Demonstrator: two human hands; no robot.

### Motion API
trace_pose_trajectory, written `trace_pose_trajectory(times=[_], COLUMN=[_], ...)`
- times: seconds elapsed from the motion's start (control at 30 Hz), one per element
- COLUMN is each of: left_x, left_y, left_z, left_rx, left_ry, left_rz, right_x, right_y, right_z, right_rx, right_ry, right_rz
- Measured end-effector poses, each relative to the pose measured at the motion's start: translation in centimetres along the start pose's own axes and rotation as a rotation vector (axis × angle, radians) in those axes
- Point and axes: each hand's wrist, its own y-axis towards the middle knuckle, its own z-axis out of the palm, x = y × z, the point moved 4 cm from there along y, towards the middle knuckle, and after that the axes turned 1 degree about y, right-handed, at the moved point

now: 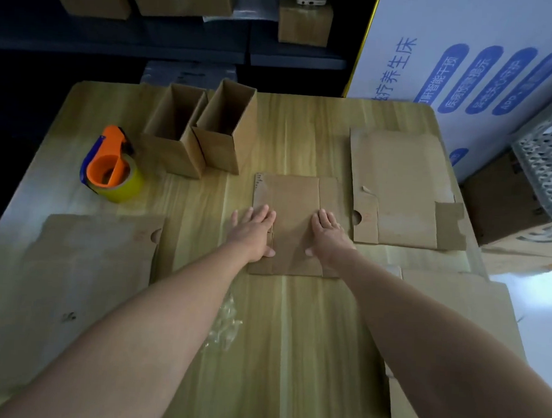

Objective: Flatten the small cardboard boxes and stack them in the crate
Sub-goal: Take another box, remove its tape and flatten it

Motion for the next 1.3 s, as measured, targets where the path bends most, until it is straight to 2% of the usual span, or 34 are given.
trace_pose_trajectory(times=[0.23, 0.6, 0.77, 0.87, 0.97, 1.07, 1.13, 1.3], left_x=[-0.2, 0.9, 0.5, 1.4, 2.9, 5.2, 7.2, 11.4], left_y=[4.3, 5.8, 2.6, 0.3, -2.2, -4.8, -6.1, -8.3], left_z=[-3.5, -4.6, -4.5, -7.4, -11.3, -14.4, -15.9, -16.9], left_rx=[-0.043, -0.105, -0.239, -0.389, -0.611, -0.76, -0.818, -0.831], left_ry=[0.078, -0.006, -0.123, -0.148, -0.159, -0.185, -0.203, -0.266], left_rz=[0.039, 0.108, 0.128, 0.199, 0.252, 0.274, 0.254, 0.183], right_x=[0.3, 0.4, 1.2, 3.5, 8.0, 13.5, 16.4, 19.1], right_y=[5.1, 6.9, 4.6, 3.1, 2.2, 2.2, 3.0, 6.7], right_z=[-3.3, -4.4, -4.7, -7.4, -11.4, -13.8, -14.6, -15.4], right_rx=[-0.029, -0.108, -0.214, -0.332, -0.51, -0.635, -0.614, -0.439], right_ry=[-0.046, -0.058, -0.112, -0.128, 0.0, 0.05, -0.024, -0.167], right_rz=[-0.019, 0.006, -0.012, -0.028, -0.127, -0.291, -0.313, -0.15])
